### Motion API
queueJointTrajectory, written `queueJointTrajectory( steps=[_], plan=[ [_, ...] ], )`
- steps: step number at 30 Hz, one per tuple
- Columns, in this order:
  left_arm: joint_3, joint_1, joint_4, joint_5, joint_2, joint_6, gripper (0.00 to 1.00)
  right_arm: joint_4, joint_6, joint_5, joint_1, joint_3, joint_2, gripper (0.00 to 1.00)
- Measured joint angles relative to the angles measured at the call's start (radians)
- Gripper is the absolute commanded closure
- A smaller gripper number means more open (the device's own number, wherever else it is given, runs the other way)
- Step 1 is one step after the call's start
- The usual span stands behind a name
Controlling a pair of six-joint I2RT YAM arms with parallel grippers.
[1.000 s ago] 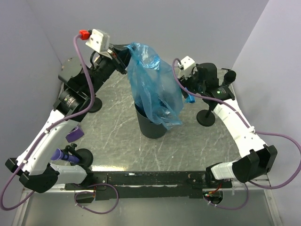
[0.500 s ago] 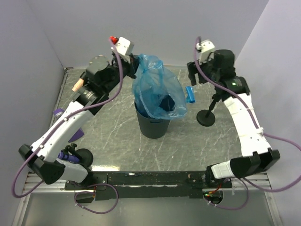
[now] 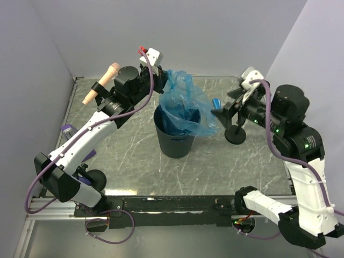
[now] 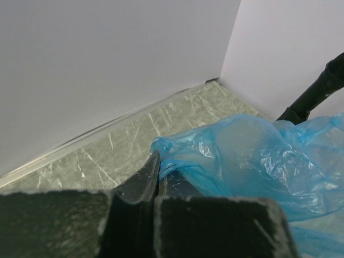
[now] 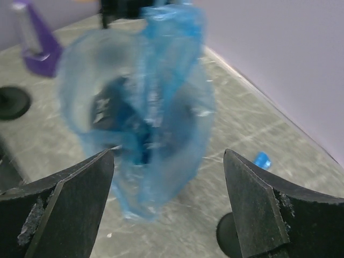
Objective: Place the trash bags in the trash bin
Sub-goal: Place the trash bag in the trash bin.
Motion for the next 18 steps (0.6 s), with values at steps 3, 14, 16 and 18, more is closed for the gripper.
queueJointTrajectory(
  steps=[3, 14, 16, 18],
  plan=[
    [-0.031, 0.002, 0.005, -0.003, -0.010, -0.001, 0.99, -0.015, -0.027, 0.008, 0.079, -0.030, 0.003, 0.11],
    [-0.098, 0.022, -0.009, -0.011, -0.068, -0.007, 0.99, -0.038, -0.127, 0.198, 0.158, -0.074, 0.208, 0.41],
    [-0.109, 0.032, -0.015, -0.011, -0.095, -0.006, 0.99, -0.036, -0.142, 0.224, 0.164, -0.080, 0.209, 0.52],
    [-0.124, 0.044, -0.026, -0.011, -0.128, -0.003, 0.99, -0.023, -0.153, 0.227, 0.166, -0.077, 0.209, 0.62]
  ],
)
